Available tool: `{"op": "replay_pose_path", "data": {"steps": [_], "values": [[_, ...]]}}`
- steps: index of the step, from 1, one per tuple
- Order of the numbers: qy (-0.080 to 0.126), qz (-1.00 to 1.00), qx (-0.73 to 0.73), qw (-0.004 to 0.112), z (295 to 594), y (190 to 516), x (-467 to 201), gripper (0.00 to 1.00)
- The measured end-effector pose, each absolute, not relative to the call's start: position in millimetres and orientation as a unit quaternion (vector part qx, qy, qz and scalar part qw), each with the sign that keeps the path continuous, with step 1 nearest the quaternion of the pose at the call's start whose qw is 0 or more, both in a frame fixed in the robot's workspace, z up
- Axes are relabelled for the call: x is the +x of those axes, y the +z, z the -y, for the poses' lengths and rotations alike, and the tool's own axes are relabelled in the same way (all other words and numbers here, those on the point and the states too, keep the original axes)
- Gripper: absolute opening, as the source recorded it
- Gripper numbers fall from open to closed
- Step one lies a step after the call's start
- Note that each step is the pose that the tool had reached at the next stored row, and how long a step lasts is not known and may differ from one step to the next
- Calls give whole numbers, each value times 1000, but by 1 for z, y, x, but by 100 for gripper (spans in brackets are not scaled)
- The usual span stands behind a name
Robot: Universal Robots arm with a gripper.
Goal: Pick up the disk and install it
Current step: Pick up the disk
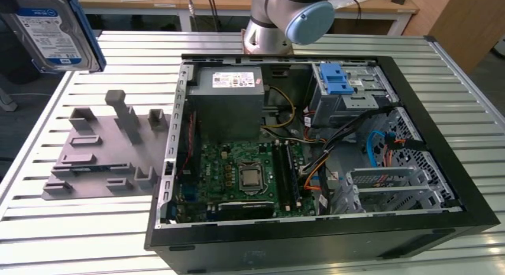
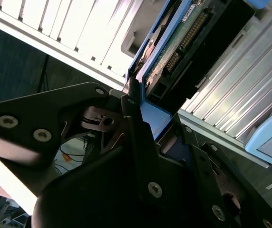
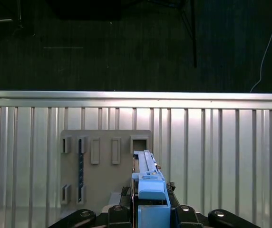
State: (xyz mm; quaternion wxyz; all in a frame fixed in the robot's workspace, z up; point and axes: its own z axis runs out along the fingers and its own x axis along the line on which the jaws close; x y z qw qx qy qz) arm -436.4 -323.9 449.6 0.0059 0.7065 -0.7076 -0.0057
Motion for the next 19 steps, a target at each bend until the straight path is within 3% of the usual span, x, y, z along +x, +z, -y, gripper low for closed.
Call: {"op": "replay_pose_path", "data": {"steps": [19], "values": [[-6,707,707,6,324,473,-436,36]]}}
